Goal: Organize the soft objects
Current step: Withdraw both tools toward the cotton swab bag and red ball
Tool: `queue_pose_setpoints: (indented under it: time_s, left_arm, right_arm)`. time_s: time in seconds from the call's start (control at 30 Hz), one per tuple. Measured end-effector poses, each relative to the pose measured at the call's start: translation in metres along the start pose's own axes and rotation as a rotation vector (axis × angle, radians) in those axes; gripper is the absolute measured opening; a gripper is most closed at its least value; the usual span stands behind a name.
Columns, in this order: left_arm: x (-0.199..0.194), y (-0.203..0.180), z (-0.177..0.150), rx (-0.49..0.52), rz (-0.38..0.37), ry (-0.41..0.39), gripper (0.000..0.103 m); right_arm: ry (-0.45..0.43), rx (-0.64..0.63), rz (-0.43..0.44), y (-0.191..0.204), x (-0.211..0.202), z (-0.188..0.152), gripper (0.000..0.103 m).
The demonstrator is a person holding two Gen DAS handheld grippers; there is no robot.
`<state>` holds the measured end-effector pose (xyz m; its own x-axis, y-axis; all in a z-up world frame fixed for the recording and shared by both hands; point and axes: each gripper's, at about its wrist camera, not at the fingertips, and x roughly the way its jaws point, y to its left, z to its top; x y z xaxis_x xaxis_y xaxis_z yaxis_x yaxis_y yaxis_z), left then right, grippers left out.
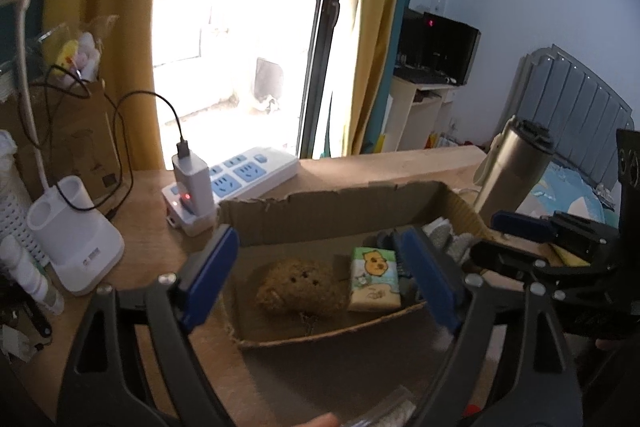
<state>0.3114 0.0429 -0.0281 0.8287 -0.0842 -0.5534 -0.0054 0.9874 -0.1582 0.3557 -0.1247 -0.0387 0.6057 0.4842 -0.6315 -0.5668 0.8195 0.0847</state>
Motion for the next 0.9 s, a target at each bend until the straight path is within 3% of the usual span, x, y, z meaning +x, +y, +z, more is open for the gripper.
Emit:
queue_pose_setpoints:
  time_s: [0.5,0.67,0.9]
  left_arm:
    - [-0.066,-0.013,-0.014,0.023,-0.006,-0.056,0.087]
    - [-0.084,-0.016,-0.022,0.031,-0.011,-0.06,0.087]
    - [-0.102,-0.017,-0.033,0.033,-0.013,-0.062,0.089]
  right_arm:
    - [-0.069,-0.012,-0.015,0.022,-0.056,-0.013,0.056]
    - [-0.085,-0.007,-0.023,0.028,-0.071,-0.02,0.063]
    - [-0.095,0.0,-0.031,0.034,-0.085,-0.03,0.064]
